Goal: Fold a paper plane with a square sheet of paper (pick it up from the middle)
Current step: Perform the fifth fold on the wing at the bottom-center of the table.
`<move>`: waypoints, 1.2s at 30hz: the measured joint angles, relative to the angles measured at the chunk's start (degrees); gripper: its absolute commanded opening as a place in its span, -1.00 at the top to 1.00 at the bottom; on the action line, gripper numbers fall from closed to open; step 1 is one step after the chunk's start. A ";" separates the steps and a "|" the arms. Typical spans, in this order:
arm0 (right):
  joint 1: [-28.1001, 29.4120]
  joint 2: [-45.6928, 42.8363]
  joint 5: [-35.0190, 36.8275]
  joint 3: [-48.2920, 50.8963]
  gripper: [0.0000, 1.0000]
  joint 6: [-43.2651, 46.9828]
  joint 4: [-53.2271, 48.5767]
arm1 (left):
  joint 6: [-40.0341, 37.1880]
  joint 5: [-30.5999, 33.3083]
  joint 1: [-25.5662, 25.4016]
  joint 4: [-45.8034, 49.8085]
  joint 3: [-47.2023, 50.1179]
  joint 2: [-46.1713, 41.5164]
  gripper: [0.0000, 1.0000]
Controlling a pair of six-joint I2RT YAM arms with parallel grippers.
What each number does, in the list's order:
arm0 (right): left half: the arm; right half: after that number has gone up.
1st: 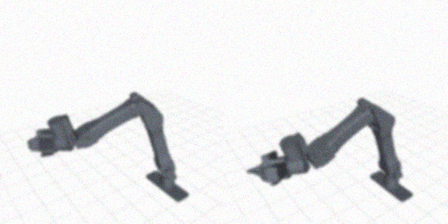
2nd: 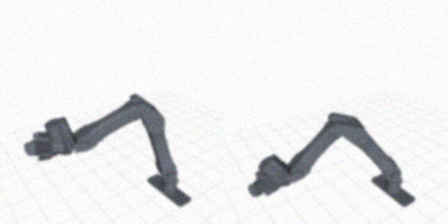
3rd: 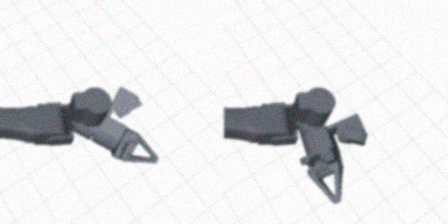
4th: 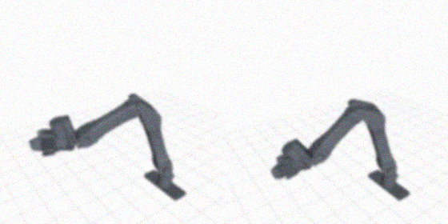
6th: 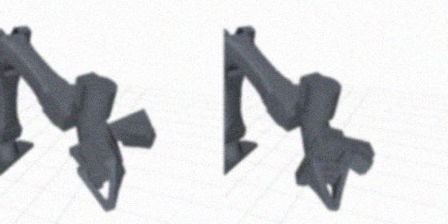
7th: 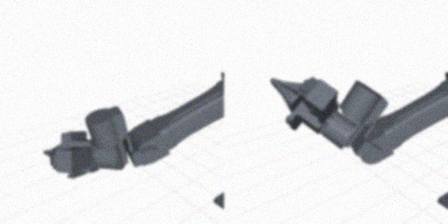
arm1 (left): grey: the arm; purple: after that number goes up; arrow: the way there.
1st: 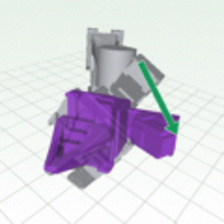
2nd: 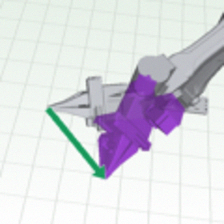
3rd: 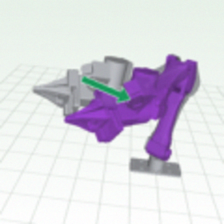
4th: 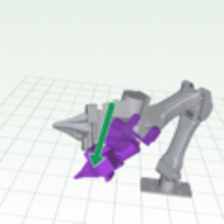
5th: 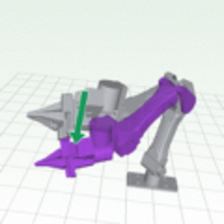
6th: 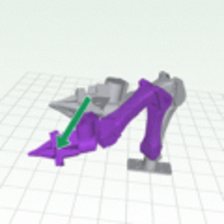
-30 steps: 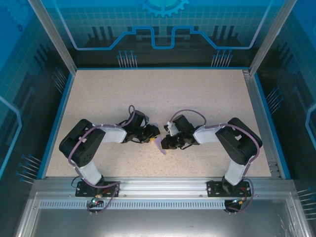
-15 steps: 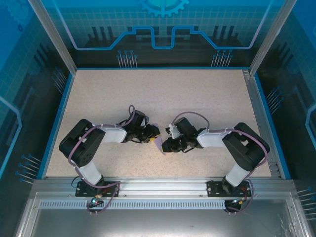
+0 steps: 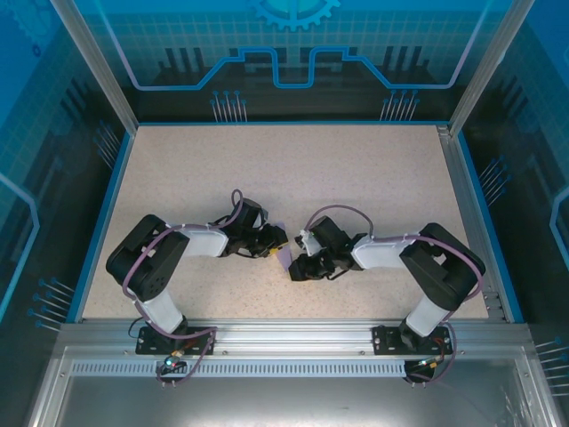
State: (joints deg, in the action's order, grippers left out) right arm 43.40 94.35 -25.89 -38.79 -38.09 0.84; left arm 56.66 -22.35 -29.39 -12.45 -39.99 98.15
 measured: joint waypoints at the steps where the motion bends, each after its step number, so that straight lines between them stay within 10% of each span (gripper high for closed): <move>1: 0.31 -0.39 0.48 -0.02 0.29 0.35 -0.50 | 0.00 0.02 0.00 0.04 0.00 0.00 0.28; 17: 9.88 -2.67 21.14 -7.32 0.42 6.16 -14.73 | 0.04 0.02 0.00 0.15 -0.02 -0.07 0.28; 30: 11.10 -1.95 24.22 -8.02 0.38 8.17 -16.70 | 0.42 0.02 0.00 0.13 -0.02 -0.07 0.28; 36: 11.39 -0.48 24.46 -8.87 0.66 8.39 -15.78 | 0.44 0.02 0.00 0.13 -0.02 -0.07 0.28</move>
State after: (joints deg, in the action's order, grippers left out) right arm 54.78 93.86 -1.43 -47.66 -29.69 -14.94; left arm 57.10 -22.33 -29.39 -12.32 -40.01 98.08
